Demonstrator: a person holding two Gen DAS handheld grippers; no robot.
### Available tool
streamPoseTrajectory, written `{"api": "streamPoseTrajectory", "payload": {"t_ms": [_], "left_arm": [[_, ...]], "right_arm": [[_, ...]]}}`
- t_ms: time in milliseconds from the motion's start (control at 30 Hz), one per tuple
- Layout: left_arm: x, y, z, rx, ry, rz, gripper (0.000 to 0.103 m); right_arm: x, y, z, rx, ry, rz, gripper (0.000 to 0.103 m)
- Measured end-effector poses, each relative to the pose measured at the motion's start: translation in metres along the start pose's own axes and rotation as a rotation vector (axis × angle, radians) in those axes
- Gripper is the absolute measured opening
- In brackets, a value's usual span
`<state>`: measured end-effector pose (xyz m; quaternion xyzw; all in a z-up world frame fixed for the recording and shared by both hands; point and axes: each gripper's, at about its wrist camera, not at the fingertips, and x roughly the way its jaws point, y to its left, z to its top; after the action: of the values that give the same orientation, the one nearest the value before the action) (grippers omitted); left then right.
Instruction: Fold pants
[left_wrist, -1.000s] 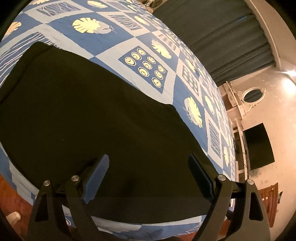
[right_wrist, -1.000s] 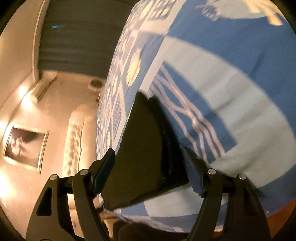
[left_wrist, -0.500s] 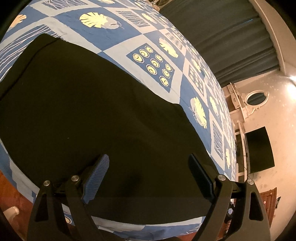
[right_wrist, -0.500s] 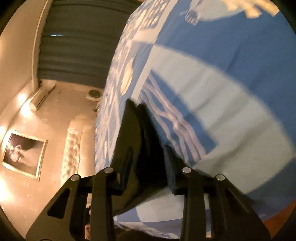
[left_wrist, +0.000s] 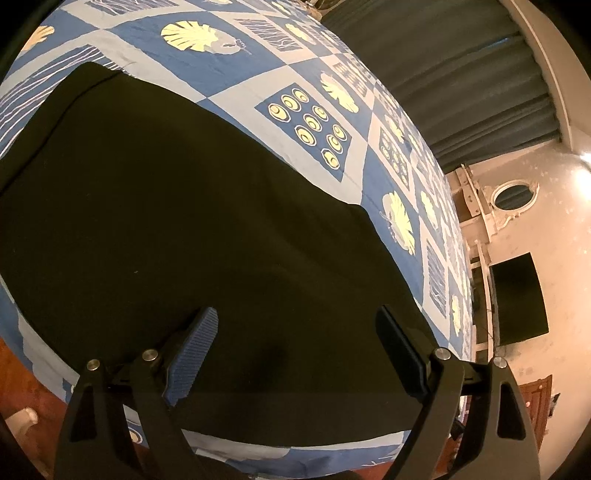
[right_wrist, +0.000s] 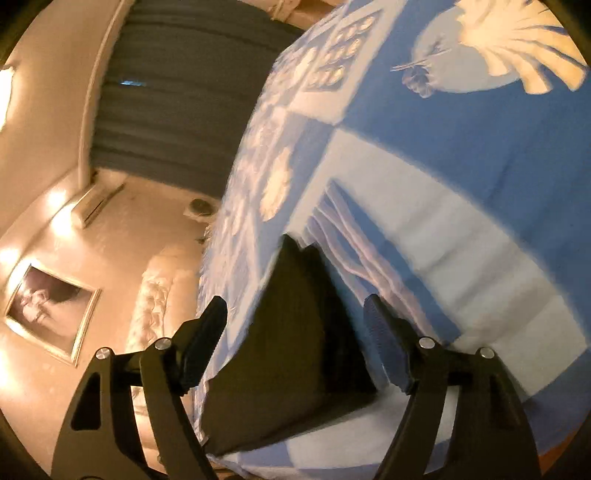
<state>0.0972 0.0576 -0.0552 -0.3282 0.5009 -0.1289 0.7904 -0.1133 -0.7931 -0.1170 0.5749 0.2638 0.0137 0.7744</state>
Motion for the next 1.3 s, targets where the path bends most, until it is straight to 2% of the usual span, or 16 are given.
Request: {"api": "streamPoseTrajectory", "payload": {"t_ms": [133, 200, 367, 400, 433, 500, 533, 700, 833, 933, 1133, 1300], "left_arm": [[0.001, -0.001, 0.000, 0.008, 0.001, 0.009, 0.086], [0.002, -0.002, -0.001, 0.015, 0.002, 0.014, 0.086], [0.003, -0.002, 0.000, 0.027, 0.003, 0.020, 0.086], [0.003, -0.002, 0.000, 0.026, 0.003, 0.019, 0.086], [0.003, -0.002, -0.001, 0.025, 0.004, 0.020, 0.086], [0.003, -0.002, -0.001, 0.024, 0.002, 0.021, 0.086], [0.003, -0.002, -0.001, 0.026, 0.003, 0.022, 0.086], [0.006, -0.003, -0.003, 0.048, 0.013, 0.040, 0.086], [0.007, -0.004, -0.003, 0.060, 0.017, 0.046, 0.086], [0.007, -0.005, -0.003, 0.071, 0.018, 0.052, 0.086], [0.005, -0.002, -0.002, 0.049, 0.015, 0.041, 0.086], [0.006, -0.005, -0.003, 0.080, 0.015, 0.064, 0.086]], "right_arm": [[0.029, 0.010, 0.002, -0.074, 0.308, 0.026, 0.077], [0.039, 0.016, 0.005, -0.089, 0.356, 0.014, 0.080], [0.062, 0.018, 0.027, -0.041, 0.295, 0.002, 0.079], [0.066, 0.019, 0.027, -0.054, 0.307, -0.017, 0.073], [0.074, 0.023, 0.028, -0.080, 0.324, -0.056, 0.065], [0.084, 0.021, 0.023, -0.095, 0.366, -0.138, 0.022], [0.085, 0.017, 0.022, -0.093, 0.383, -0.168, 0.016], [0.067, 0.020, 0.012, -0.124, 0.361, -0.175, 0.013], [0.057, 0.044, 0.009, -0.143, 0.328, -0.156, 0.012], [0.039, 0.070, 0.009, -0.184, 0.305, -0.141, 0.012], [0.031, 0.140, -0.004, -0.256, 0.267, -0.114, 0.012], [0.026, 0.191, -0.023, -0.325, 0.261, -0.087, 0.012]]}}
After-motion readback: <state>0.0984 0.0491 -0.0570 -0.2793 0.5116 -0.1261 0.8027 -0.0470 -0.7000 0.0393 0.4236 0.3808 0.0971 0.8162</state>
